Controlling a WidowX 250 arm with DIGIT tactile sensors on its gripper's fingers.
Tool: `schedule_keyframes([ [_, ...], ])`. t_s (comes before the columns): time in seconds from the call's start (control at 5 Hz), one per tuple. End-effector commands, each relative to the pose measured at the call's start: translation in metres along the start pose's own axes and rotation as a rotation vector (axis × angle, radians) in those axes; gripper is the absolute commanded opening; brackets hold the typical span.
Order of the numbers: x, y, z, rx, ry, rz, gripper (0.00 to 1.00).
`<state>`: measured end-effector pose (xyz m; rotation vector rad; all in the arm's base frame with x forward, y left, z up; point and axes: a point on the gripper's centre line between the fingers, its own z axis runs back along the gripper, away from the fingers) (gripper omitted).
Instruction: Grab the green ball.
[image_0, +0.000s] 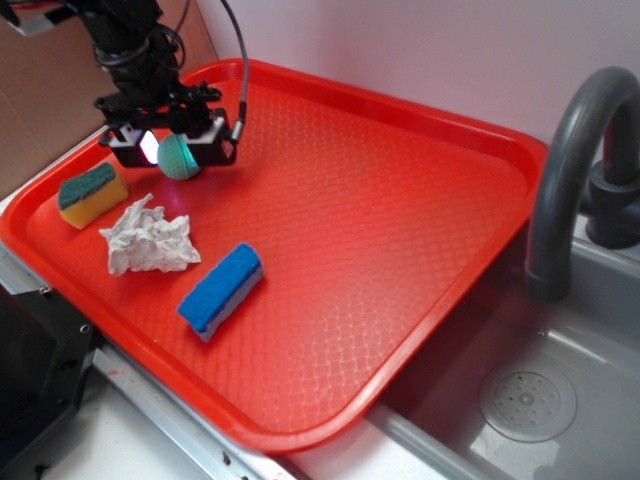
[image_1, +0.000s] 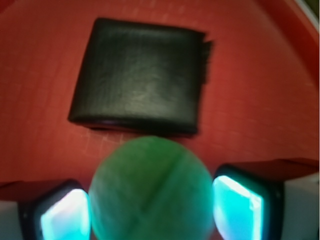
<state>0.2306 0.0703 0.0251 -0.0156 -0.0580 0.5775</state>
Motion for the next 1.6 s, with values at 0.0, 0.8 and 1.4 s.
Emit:
schedule_keyframes([
  [0.0,0.002,0.000,-0.004,0.004,-0.028,0.028,0.01],
  [0.8,-0.023,-0.033,0.136,-0.181,-0.036,-0.090,0.00],
  [1.4,-0.062,-0.060,0.213,-0.246,-0.024,-0.235,0.71],
])
